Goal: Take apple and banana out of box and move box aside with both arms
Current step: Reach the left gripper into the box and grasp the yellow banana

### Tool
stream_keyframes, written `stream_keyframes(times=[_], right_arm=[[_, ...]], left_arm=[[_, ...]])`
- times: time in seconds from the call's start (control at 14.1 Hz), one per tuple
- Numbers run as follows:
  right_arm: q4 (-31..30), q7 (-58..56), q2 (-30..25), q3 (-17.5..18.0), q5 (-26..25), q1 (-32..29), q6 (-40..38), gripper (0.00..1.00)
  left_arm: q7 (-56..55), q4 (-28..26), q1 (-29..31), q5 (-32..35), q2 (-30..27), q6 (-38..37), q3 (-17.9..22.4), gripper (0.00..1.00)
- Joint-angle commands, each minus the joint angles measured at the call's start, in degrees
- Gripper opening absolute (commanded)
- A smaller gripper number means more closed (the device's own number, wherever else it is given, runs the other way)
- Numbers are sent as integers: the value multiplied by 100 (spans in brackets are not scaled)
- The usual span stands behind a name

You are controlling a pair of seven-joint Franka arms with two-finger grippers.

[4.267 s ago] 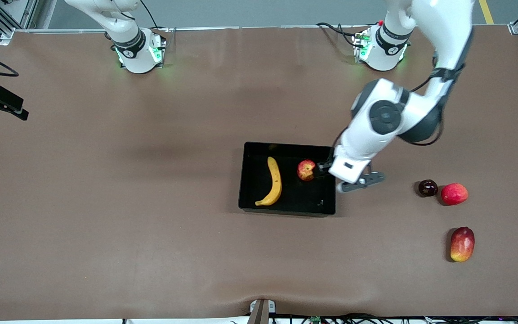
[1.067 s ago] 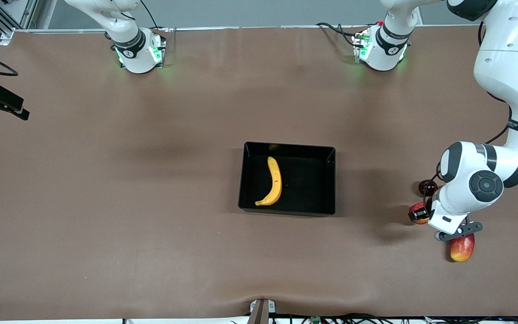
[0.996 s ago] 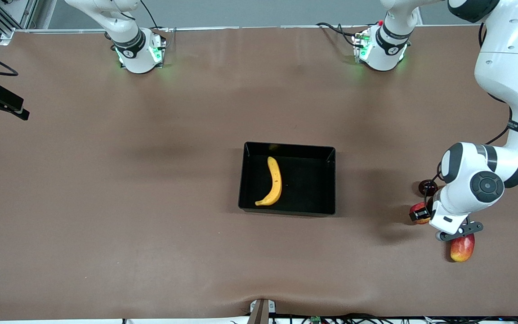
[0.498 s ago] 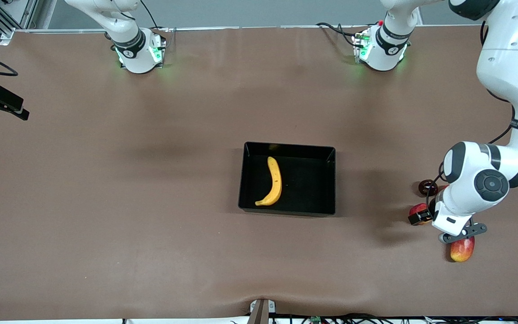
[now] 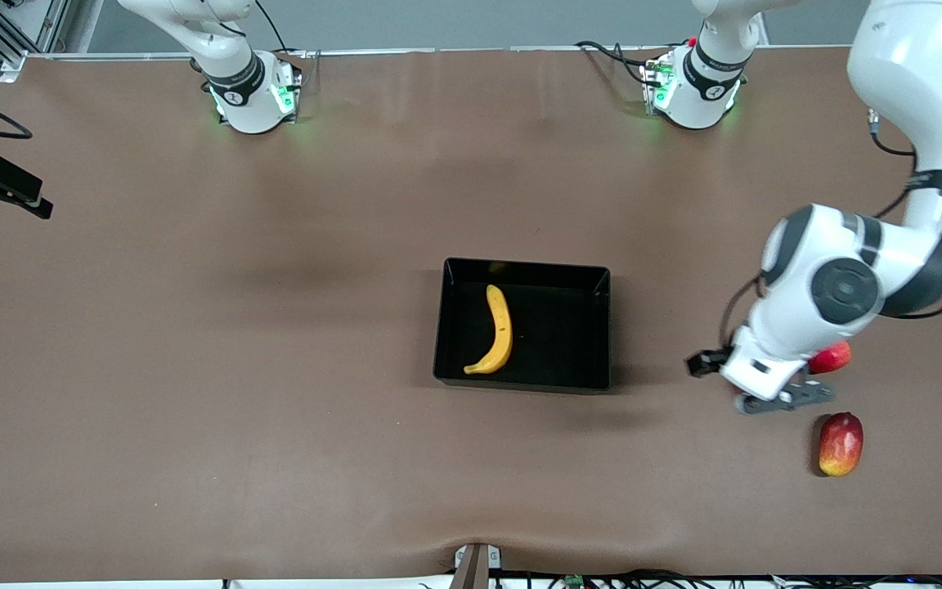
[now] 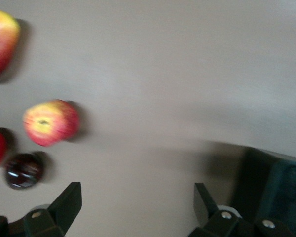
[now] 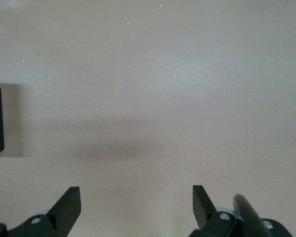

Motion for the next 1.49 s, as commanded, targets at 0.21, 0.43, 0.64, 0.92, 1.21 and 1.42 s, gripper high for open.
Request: stream_keyframes(times=[0.21, 0.43, 0.64, 0.92, 1.21, 1.42], right_arm=[[116, -23, 65, 71, 115, -139, -41, 100], [125, -23, 74, 71, 115, -139, -41, 100], [125, -32, 83, 71, 106, -148, -32, 100], [152, -41, 153, 71, 106, -139, -49, 100], [152, -41, 232, 71, 106, -130, -49, 100], [152, -50, 294, 71, 106, -139, -40, 100]], left_arm=[[-961, 476, -1234, 88, 588, -33, -373, 100], [-1023, 1064, -2112, 245, 1212, 81, -129, 100], [-1374, 1409, -3369, 202, 1503, 169, 933, 100], [-1850, 1392, -3838, 237, 1969, 863, 1200, 100], [-2129, 1383, -3979, 255, 2260, 1154, 1261, 50], [-2158, 1374, -4076, 299, 2234, 1268, 1288, 0]])
